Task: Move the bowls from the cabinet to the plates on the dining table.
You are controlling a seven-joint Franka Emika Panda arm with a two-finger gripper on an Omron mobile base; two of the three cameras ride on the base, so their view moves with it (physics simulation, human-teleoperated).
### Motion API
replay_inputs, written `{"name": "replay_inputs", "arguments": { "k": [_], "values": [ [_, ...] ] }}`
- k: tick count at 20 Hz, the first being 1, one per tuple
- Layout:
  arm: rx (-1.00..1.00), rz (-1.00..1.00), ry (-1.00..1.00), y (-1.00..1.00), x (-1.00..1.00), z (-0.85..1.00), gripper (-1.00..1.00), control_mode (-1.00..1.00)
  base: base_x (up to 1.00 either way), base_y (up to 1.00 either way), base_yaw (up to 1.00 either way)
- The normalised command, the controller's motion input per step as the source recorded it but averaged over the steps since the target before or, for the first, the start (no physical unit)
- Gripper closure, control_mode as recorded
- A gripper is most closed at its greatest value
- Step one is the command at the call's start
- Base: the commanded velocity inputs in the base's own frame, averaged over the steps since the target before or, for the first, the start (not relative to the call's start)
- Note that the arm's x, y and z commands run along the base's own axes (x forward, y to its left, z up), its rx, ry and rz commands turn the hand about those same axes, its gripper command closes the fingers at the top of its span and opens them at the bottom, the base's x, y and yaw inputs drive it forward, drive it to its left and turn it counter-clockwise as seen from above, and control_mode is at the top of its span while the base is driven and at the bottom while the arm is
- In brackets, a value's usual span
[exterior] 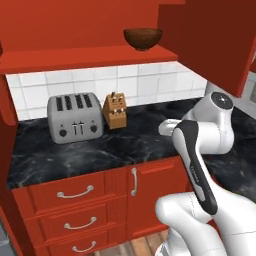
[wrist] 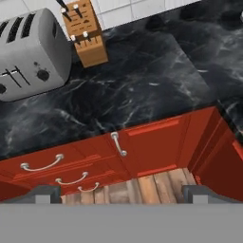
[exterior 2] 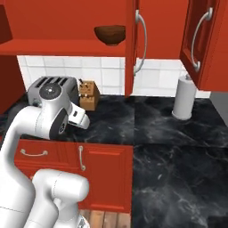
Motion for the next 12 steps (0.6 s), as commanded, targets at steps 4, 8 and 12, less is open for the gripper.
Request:
{"name": "replay_inputs", "arguments": {
  "k": [4,8,12],
  "values": [
    [0.00,0.00,0.00,0.00,0.00,0.00,-1.00,1.00,0.62,-0.18,0.00],
    [0.00,0.00,0.00,0.00,0.00,0.00,-1.00,1.00,0.66,0.00,0.00],
    [0.00,0.00,0.00,0.00,0.00,0.00,-1.00,1.00,0.51,-0.15,0.04]
  ]
}}
